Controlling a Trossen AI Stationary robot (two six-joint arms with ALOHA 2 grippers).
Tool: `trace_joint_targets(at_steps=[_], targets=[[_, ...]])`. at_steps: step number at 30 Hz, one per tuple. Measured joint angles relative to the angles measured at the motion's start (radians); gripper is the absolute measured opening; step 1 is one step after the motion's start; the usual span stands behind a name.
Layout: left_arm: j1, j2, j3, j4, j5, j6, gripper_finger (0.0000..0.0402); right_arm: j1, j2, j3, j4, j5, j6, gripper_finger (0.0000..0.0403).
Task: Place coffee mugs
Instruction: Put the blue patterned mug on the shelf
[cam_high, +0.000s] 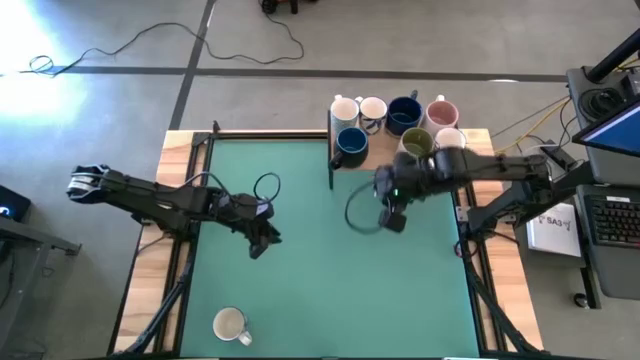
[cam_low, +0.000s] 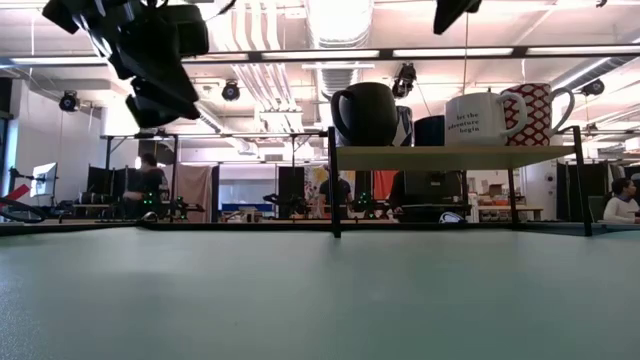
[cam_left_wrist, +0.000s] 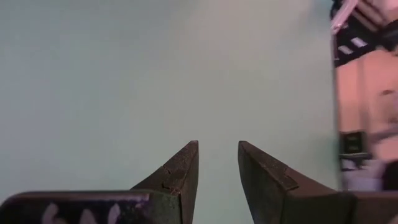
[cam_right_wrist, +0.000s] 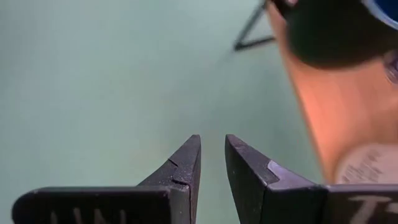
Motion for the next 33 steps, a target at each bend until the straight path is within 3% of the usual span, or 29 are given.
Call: trace_joint_targets(at_steps=[5,10,18,21,24,27,33], targets=[[-0.032,0.045,0.000,-0.028,0.143,-0.188,0.0095,0.131,0.000,-0.088,0.120,0.047,0.032,0.0061],[-0.129,0.078,0.005,-0.045,0.167,-0.348,0.0095,0.240,0.000,-0.163,0.217,0.062,0.057,0.0061],[-0.355,0.080,0.140,-0.319,0.134,-0.345,0.0095,0.372,0.001,-0.304,0.396,0.103,0.137,0.0061],[-0.441,0.095,0.202,-0.403,0.107,-0.455,0.0095,0.409,0.001,-0.354,0.429,0.126,0.145,0.0061],[-0.531,0.118,0.267,-0.451,-0.023,-0.559,0.0095,0.432,0.001,-0.385,0.434,0.166,0.153,0.0061],[-0.606,0.156,0.322,-0.477,-0.075,-0.688,0.0095,0.443,0.001,-0.414,0.436,0.214,0.169,0.0061],[-0.713,0.294,0.379,-0.564,-0.030,-0.917,0.0095,0.448,0.001,-0.443,0.447,0.266,0.167,0.0061]])
